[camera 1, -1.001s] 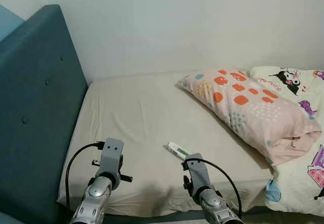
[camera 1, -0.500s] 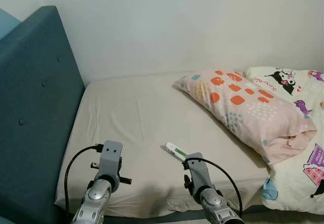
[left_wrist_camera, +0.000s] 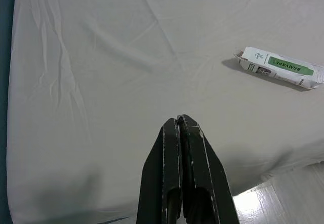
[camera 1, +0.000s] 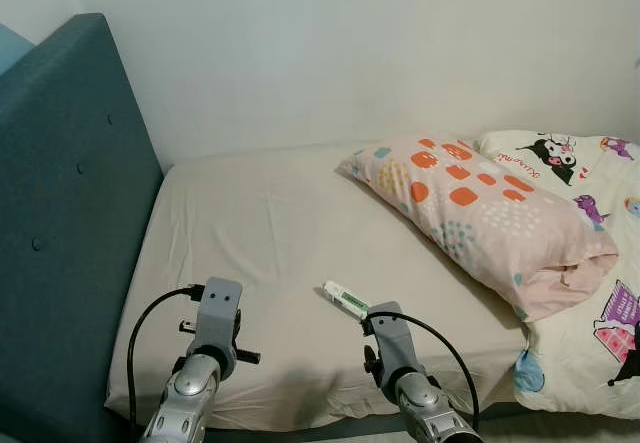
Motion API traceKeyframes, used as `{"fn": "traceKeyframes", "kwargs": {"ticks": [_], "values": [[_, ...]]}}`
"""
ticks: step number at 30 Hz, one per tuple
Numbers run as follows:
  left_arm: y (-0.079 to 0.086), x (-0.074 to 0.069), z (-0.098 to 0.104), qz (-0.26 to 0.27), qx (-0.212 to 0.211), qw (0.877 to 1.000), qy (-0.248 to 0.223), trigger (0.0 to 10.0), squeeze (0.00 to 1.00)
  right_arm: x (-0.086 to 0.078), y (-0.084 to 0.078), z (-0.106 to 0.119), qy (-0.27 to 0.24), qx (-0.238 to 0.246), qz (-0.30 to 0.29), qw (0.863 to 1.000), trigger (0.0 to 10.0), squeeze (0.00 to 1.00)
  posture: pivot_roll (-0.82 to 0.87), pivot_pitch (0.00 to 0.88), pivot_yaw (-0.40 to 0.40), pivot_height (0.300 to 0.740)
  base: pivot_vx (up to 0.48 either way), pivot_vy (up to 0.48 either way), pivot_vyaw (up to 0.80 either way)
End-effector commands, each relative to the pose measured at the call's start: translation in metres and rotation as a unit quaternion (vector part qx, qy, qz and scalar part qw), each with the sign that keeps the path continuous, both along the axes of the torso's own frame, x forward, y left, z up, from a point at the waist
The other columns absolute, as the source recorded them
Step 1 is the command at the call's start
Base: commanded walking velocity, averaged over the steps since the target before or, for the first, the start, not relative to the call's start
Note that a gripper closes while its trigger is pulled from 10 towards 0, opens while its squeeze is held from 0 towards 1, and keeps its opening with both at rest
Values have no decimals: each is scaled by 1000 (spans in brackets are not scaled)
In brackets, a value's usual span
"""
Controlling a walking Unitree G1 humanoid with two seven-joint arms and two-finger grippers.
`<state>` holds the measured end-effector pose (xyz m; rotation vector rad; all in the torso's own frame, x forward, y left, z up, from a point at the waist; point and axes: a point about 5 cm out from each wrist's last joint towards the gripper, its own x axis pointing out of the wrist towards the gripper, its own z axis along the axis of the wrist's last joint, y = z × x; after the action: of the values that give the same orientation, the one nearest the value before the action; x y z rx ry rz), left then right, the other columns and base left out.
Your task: Clean up the room
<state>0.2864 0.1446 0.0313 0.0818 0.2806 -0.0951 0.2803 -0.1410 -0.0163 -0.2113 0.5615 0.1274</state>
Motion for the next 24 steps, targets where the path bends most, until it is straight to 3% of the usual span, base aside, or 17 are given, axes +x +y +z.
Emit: {"fn": "traceKeyframes", "kwargs": {"ticks": [1,11,18,24], "values": [[4,-3,-6,2,7,1000,11,10000,0,0,-2,0,2,1,-6,1000,10000,0,35,71,-9,740,0,0,0],[10,-15,-22,21,19,999,41,10000,0,-3,-4,-2,-10,-26,-6,1000,10000,0,36,71,-11,740,0,0,0],[18,-21,-28,48,16,997,57,10000,0,3,-6,8,-66,-54,3,996,10000,0,35,74,-17,740,0,0,0],[17,-19,-27,62,0,997,53,10000,0,11,-4,23,-121,-27,3,992,10000,0,30,83,-17,740,0,0,0]]}}
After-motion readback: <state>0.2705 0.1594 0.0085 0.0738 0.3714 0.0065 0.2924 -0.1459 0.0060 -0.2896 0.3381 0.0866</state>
